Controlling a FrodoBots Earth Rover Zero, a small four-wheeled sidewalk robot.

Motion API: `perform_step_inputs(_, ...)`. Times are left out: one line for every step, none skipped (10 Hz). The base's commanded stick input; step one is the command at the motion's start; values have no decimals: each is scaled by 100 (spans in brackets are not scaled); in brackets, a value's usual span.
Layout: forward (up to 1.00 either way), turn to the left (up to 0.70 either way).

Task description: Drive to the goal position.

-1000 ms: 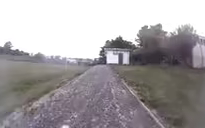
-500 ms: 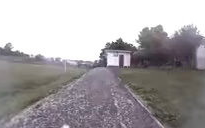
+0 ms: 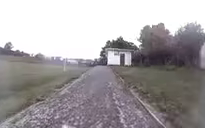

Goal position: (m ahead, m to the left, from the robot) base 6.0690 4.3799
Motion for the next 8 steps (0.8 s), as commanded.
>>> perform_step_inputs(100,0)
perform_step_inputs(100,0)
perform_step_inputs(100,0)
perform_step_inputs(100,0)
perform_step_inputs(100,0)
perform_step_inputs(100,2)
perform_step_inputs(100,5)
perform_step_inputs(100,17)
